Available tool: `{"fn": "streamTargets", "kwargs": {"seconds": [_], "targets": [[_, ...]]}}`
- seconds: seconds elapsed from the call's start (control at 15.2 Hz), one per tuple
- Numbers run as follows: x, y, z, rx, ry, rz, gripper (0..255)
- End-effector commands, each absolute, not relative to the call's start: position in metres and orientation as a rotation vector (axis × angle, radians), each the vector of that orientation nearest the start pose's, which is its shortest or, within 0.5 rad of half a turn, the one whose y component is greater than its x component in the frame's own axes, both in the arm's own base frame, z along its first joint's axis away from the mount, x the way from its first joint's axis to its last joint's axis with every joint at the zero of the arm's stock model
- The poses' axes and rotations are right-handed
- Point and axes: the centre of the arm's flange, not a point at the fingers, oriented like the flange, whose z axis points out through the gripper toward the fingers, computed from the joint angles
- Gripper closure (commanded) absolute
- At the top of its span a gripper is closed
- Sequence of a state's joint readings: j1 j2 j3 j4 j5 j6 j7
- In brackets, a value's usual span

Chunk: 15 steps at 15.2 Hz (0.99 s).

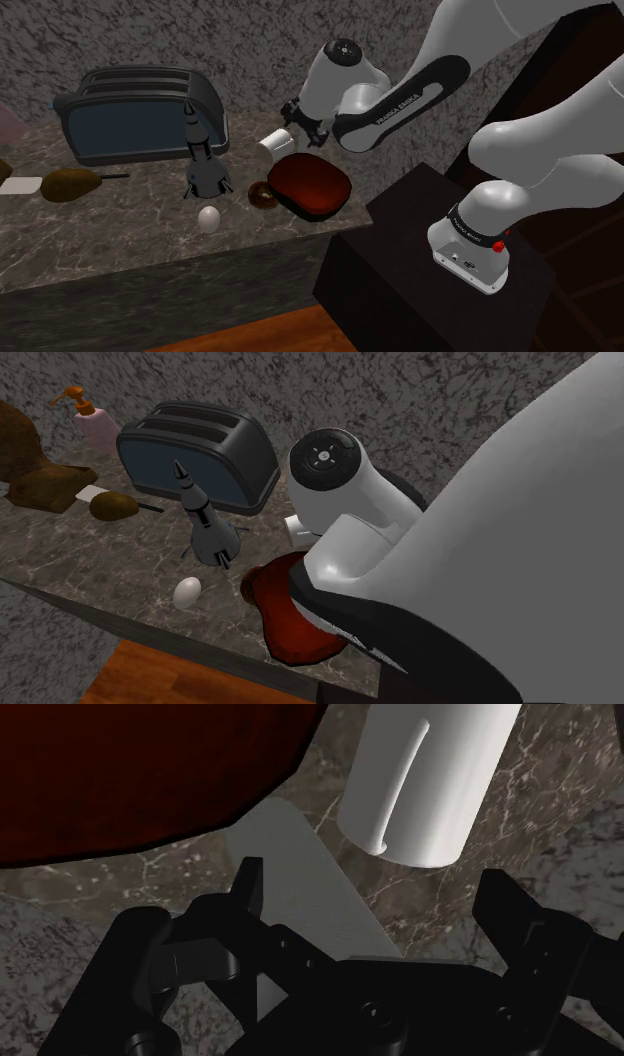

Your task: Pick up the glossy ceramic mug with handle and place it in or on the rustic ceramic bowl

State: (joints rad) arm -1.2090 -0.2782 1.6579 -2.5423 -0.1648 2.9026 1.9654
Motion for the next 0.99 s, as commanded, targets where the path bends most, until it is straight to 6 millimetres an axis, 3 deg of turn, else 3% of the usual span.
{"fn": "streamTargets", "kwargs": {"seconds": [0.0, 0.46, 0.92], "targets": [[0.451, 0.214, 0.285, -2.24, 1.824, -0.651, 0], [0.469, 0.209, 0.249, -2.24, 1.824, -0.651, 0], [0.469, 0.209, 0.249, -2.24, 1.824, -0.651, 0]]}}
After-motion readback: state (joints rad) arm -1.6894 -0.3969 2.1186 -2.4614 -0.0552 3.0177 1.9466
